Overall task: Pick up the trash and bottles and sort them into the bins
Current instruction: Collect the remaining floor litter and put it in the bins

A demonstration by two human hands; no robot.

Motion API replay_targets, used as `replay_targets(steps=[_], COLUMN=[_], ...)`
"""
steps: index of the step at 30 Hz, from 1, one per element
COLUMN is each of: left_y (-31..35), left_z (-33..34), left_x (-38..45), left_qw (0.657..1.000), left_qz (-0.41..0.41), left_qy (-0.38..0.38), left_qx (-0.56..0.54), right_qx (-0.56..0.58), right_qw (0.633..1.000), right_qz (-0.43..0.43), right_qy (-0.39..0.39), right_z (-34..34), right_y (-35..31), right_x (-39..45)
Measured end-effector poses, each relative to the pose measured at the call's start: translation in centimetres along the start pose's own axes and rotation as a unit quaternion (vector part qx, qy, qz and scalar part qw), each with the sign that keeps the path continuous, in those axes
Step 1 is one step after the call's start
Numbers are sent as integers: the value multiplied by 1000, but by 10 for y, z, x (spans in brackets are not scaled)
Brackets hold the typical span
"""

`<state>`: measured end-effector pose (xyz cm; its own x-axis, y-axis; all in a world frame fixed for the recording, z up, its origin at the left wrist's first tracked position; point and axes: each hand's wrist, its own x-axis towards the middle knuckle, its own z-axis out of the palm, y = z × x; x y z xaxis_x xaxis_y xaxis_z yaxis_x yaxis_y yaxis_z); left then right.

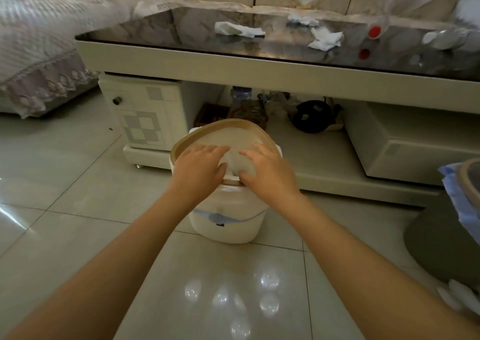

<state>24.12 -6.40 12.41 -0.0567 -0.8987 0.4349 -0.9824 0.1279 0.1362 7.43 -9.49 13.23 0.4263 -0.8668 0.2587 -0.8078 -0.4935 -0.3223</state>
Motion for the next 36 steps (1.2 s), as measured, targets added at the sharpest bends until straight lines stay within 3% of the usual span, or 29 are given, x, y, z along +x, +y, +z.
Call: replay_targets(steps=[6,11,20,26,32,36], left_y=[58,117,243,335,397,414], left_z=[4,31,114,163,206,235], left_x=[-13,-24,-57,-89,-115,-122], left_qw=[994,982,937,899,859,852], left_qz=[73,178,293,346,369,323], left_qy=[62,25,-181,-256,-343,-406], left_qx=[-48,-50,-64,-80,-89,-76], right_qx=[-44,-120,-174,-166,-168,-157], right_qw=[992,987,967,942,914,901], right_qz=[-42,15,188,289,364,393], right_qy=[107,106,-14,-30,-63,-90], right_z=[-12,-15,-21,-30,-17,-4], right_y=[38,92,185,220,258,271], right_x=[-66,-140,-289,-381,-442,-462])
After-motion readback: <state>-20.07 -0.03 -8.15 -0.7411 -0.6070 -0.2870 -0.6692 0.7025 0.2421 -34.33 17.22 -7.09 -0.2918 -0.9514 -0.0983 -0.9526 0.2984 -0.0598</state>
